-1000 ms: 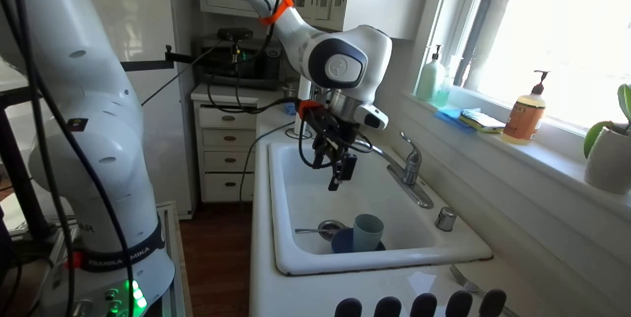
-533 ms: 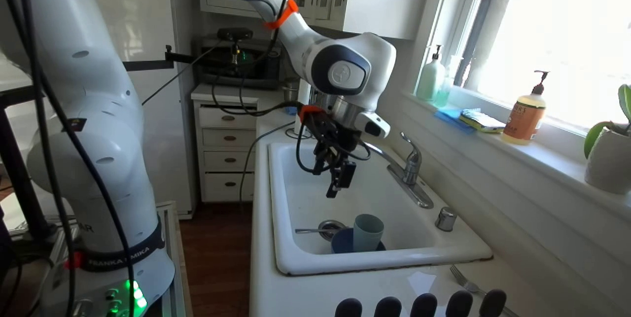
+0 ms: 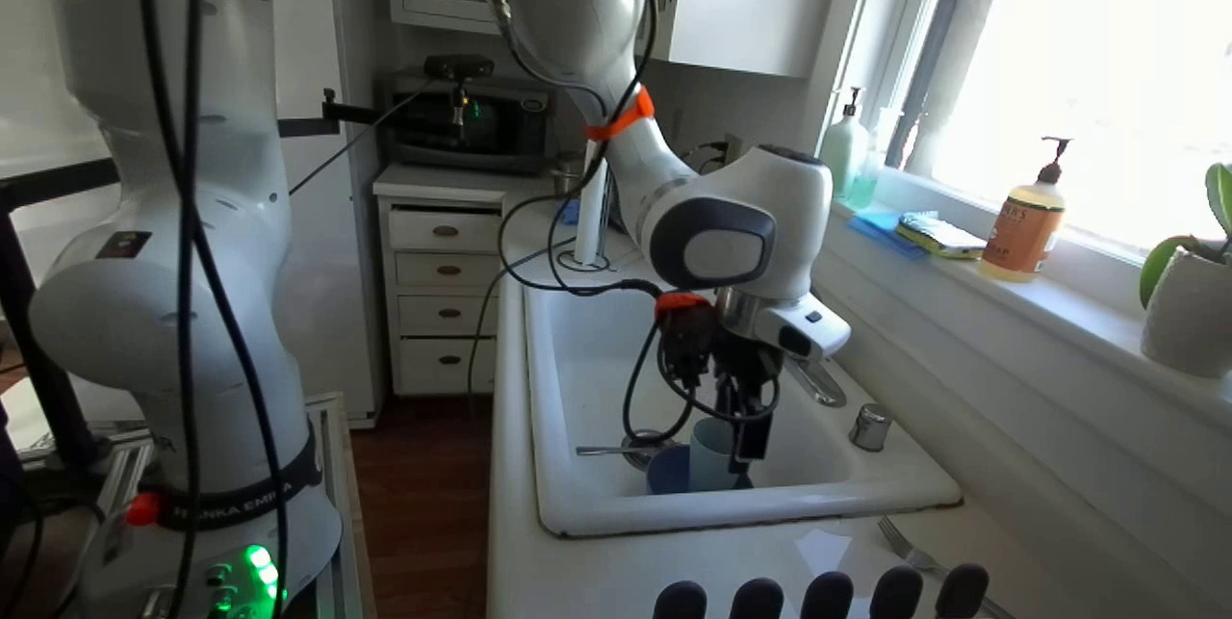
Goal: Remove the cups from the blue bowl in the sink, put it on the counter, move the faucet head to the right and then open the tap
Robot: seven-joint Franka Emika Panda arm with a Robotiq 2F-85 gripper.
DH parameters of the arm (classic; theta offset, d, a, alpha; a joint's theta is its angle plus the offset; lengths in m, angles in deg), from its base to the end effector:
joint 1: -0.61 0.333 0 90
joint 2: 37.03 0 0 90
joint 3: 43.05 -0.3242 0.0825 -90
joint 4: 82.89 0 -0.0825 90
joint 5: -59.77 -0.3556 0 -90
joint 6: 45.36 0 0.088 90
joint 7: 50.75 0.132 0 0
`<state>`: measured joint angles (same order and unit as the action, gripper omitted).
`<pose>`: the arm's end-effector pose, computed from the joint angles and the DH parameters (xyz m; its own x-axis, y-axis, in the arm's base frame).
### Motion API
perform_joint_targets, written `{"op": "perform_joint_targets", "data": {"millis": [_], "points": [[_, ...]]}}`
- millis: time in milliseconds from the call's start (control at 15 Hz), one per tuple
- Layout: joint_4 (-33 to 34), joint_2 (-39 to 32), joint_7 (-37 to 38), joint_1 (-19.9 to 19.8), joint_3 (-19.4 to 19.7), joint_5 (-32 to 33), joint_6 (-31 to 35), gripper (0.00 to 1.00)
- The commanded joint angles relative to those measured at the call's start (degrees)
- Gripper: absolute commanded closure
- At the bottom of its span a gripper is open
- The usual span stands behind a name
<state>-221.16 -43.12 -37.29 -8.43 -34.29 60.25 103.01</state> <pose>0.4643 -0.1495 0.2808 0.8569 -0.5102 0.0740 -0.5118 -0.8591 0.0039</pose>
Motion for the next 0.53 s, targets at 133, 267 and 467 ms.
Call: {"op": "perform_joint_targets", "data": {"millis": [133,267,467], "points": [[6.4,-9.4,5.5,2.0,0.1,-2.5,11.9,0.0],[4.1,-6.8,3.5,2.1,0.8,-1.4,10.3,0.0],[4.1,-7.0,3.5,2.1,0.9,-1.4,10.3,0.0]]}}
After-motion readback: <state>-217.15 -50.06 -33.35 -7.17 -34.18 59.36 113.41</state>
